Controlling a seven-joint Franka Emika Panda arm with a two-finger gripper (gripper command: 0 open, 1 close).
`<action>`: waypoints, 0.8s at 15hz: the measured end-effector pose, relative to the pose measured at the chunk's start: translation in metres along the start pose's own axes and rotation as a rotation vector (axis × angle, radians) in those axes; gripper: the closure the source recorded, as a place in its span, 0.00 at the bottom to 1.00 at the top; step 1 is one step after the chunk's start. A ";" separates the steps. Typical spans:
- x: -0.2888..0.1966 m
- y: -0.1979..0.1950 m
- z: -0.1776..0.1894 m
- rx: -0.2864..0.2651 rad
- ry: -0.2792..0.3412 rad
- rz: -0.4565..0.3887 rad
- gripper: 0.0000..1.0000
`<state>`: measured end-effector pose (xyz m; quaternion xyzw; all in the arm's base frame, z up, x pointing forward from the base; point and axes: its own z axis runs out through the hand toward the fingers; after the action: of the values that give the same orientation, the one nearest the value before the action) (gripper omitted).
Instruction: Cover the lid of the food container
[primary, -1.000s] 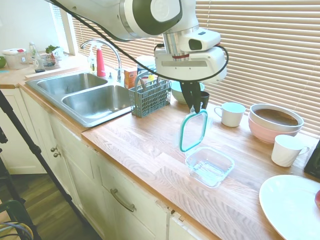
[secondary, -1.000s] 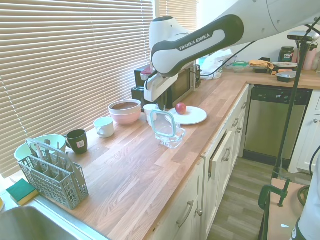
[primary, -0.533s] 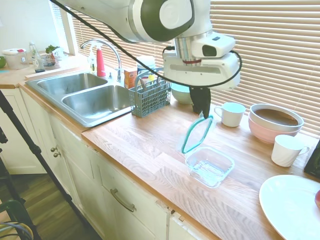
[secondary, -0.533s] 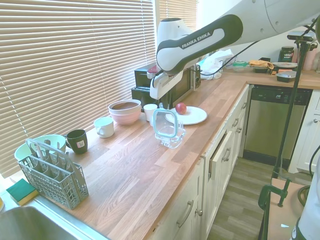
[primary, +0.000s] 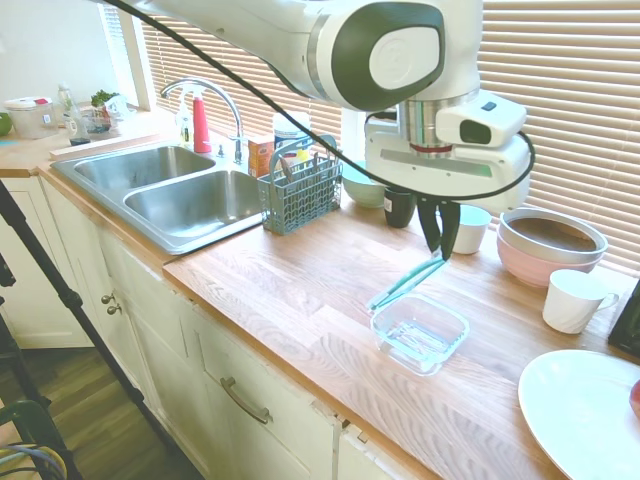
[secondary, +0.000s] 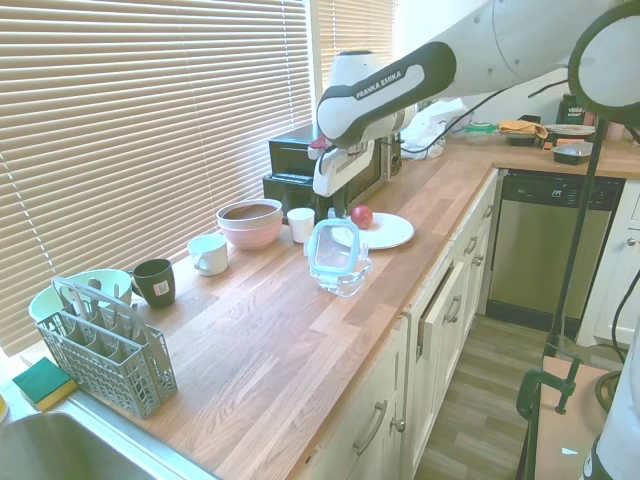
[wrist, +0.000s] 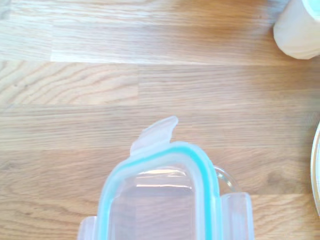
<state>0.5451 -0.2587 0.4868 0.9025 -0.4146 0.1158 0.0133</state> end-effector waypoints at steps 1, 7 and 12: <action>0.003 0.002 0.005 0.001 -0.007 0.000 1.00; 0.015 0.017 0.031 0.019 -0.026 0.002 1.00; 0.024 0.038 0.050 0.036 -0.048 0.017 1.00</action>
<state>0.5410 -0.3073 0.4406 0.9015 -0.4203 0.1017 -0.0140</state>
